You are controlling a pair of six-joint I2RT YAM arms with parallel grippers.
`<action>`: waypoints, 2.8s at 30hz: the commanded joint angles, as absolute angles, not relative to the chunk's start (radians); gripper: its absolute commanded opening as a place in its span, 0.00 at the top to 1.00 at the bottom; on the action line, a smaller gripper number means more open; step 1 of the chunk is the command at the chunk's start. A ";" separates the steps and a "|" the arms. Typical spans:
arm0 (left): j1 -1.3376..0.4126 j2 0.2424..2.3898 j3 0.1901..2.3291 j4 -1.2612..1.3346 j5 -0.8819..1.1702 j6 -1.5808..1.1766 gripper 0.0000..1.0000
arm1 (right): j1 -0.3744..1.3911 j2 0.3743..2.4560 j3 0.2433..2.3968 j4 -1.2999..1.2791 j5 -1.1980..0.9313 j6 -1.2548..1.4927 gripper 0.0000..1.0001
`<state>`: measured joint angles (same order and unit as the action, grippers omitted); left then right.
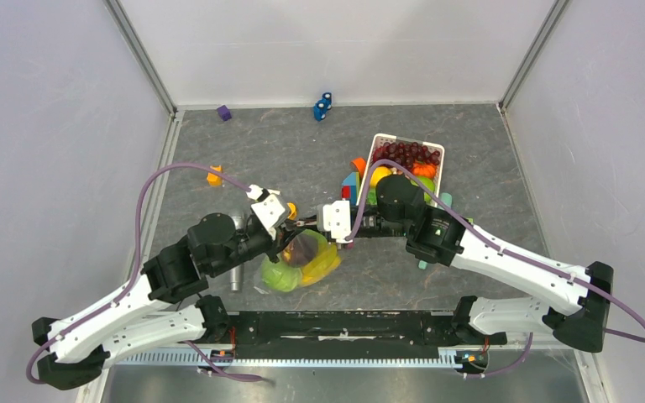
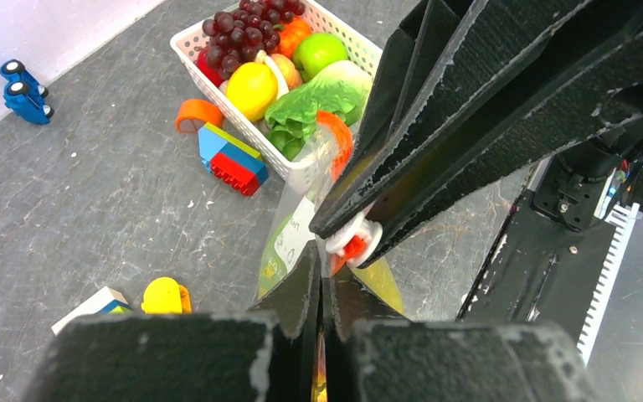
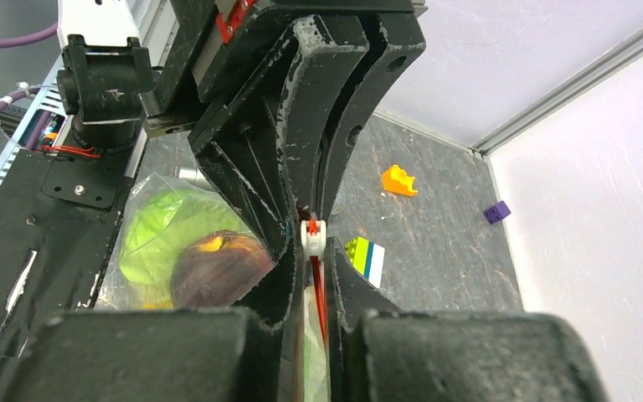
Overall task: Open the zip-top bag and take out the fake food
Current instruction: Unzip the zipper food storage bag at the center of the board.
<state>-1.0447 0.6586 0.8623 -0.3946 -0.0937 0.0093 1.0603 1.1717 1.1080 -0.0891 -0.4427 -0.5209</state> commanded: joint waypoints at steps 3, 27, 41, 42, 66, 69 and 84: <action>-1.042 0.615 0.844 -0.307 -0.082 -0.060 0.98 | 1.061 1.145 1.086 -0.065 -0.410 -0.509 1.00; -1.043 0.453 0.797 -0.347 -0.399 -0.023 0.98 | 1.048 1.013 0.866 -0.100 -0.122 -0.420 1.00; -1.042 0.511 0.786 -0.341 -0.436 0.044 0.98 | 1.035 0.874 0.738 -0.187 0.012 -0.333 1.00; -1.043 0.516 0.784 -0.341 -0.436 0.047 0.98 | 1.035 0.867 0.732 -0.197 0.022 -0.328 1.00; -1.043 0.521 0.754 -0.328 -0.449 0.076 0.98 | 1.035 0.780 0.670 -0.364 0.110 -0.264 0.96; -1.042 0.515 0.748 -0.321 -0.447 0.083 0.98 | 1.036 0.784 0.672 -0.386 0.124 -0.263 0.95; -1.043 0.504 0.740 -0.319 -0.433 0.089 0.98 | 1.035 0.767 0.689 -0.466 0.169 -0.257 0.93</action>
<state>-1.0458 0.5224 0.7296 -0.3885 -0.3912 0.0441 1.0443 0.7876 0.6842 -0.3882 0.1192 -0.2657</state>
